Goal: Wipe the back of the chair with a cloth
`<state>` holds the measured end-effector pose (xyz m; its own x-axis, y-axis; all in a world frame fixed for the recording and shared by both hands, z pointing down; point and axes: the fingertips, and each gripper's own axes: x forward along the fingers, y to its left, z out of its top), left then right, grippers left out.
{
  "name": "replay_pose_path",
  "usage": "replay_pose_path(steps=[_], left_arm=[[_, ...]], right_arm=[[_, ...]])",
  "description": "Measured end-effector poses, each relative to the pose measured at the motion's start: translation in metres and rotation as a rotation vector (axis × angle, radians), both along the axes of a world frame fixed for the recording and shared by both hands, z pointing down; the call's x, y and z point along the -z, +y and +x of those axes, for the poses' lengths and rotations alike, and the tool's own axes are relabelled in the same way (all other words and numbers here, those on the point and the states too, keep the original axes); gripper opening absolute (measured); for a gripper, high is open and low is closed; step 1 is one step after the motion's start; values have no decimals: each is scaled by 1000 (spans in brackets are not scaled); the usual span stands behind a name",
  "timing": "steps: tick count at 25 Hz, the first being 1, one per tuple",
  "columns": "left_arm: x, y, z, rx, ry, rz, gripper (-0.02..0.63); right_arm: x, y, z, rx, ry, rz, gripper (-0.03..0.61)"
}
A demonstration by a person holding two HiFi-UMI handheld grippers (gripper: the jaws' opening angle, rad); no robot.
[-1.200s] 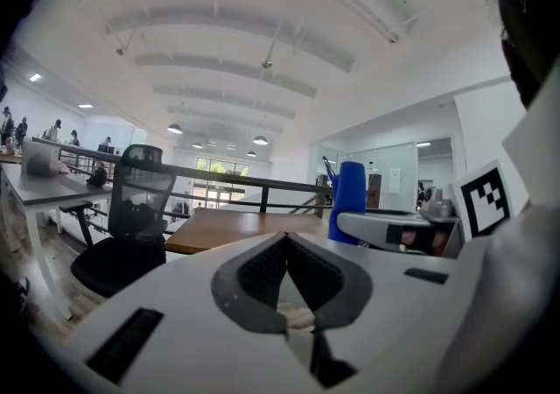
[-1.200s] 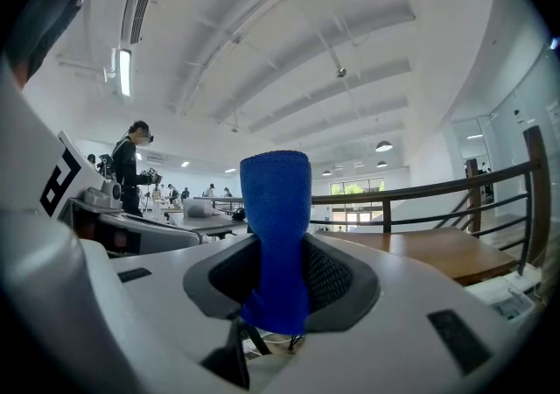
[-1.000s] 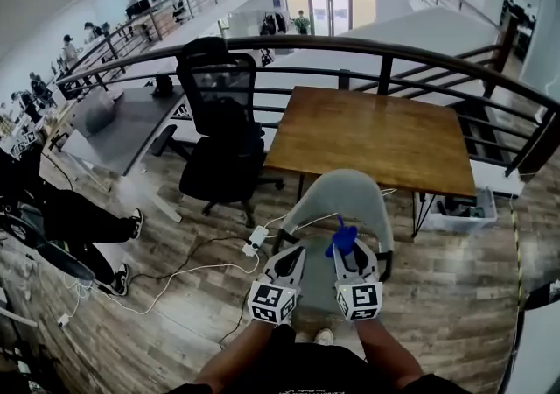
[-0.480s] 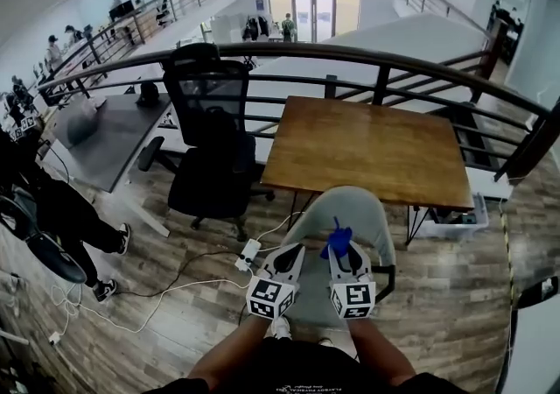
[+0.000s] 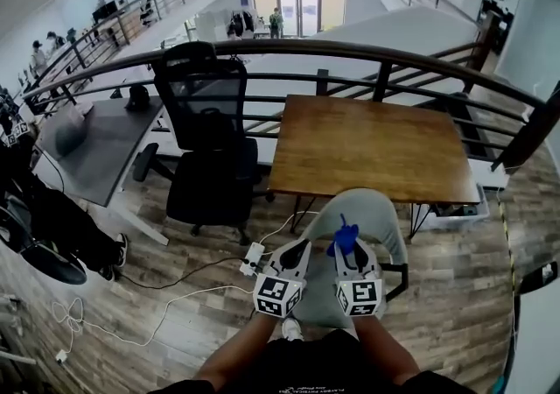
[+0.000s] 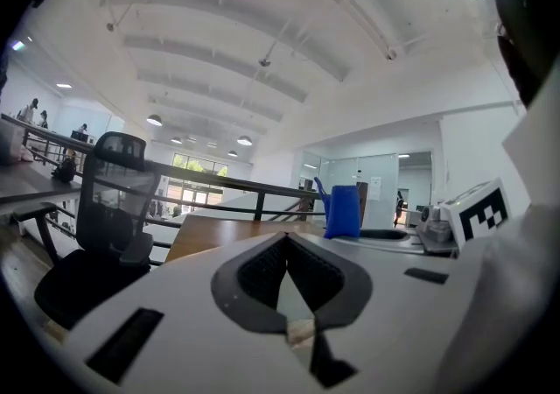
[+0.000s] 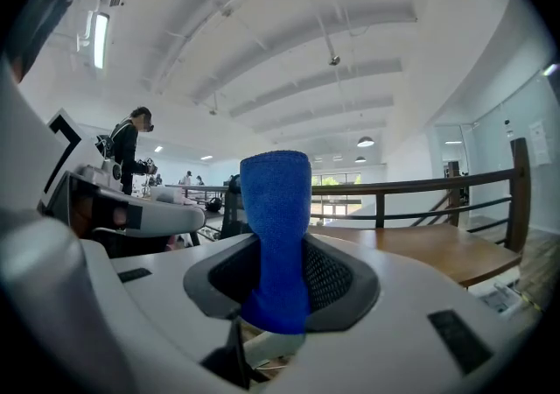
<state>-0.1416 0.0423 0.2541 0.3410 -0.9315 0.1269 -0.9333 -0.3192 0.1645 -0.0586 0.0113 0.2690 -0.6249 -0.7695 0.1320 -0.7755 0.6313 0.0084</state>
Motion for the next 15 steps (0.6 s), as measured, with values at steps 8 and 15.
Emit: replay_pose_path(steps=[8,15], left_arm=[[-25,-21,2,-61,-28,-44,3],[-50,-47,12,-51,-38,-90,3]], right_arm=[[-6,-19,4,-28,11,-13,135],[-35,-39,22,-29,6,-63,135]])
